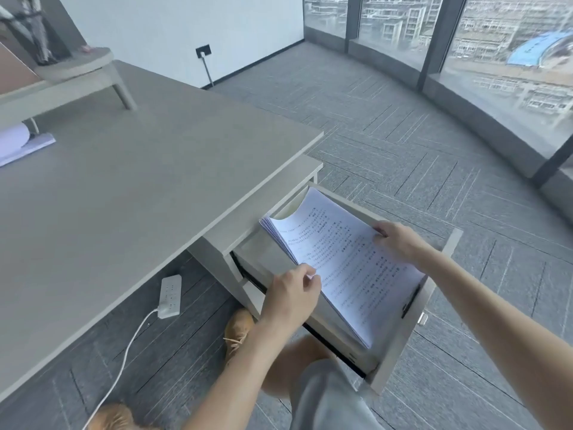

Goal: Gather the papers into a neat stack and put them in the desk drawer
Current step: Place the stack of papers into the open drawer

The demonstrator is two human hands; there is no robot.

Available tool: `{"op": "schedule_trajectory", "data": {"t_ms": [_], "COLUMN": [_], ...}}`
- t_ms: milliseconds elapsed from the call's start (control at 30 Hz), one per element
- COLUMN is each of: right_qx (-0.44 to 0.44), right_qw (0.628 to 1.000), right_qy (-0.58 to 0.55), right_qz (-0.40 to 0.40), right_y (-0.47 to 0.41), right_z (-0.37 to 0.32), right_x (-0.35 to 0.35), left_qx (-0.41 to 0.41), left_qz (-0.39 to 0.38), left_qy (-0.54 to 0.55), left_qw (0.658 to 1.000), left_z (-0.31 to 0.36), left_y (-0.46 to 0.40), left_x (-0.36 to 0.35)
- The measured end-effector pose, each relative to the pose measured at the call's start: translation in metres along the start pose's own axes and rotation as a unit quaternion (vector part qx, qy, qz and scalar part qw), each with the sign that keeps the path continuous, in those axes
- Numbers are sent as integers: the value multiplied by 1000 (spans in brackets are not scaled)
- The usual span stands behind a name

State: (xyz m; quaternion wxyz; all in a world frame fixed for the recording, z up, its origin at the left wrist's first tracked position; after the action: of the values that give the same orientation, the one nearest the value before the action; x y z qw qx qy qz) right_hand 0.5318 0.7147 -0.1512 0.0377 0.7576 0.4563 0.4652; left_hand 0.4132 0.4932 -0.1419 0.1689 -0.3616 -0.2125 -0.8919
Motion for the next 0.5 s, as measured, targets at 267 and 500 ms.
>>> {"op": "schedule_trajectory", "data": {"t_ms": [267,500], "right_qx": [1,-30], "right_qw": [996,996], "right_qy": [86,82], "right_qz": [-16,-26], "right_y": [-32,-44], "right_z": [-4,11], "right_x": [-16,-27], "left_qx": [-15,11], "left_qz": [-84,-176], "left_qy": [-210,-266], "left_qw": [974,948], "left_z": [3,-8], "left_y": [-32,-45], "left_x": [-17,-38]}}
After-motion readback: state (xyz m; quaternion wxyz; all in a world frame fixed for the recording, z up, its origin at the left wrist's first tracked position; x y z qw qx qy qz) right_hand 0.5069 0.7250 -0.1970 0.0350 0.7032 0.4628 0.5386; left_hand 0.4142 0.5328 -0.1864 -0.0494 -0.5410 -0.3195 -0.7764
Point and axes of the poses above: each hand's wrist, its own y-axis away from the middle knuckle, its own x-axis out of the back of the hand, z = x × y, the point moved 5 cm from there along -y, towards the middle knuckle, and after that the axes turned 12 degrees about -z, right-handed, at the moved point
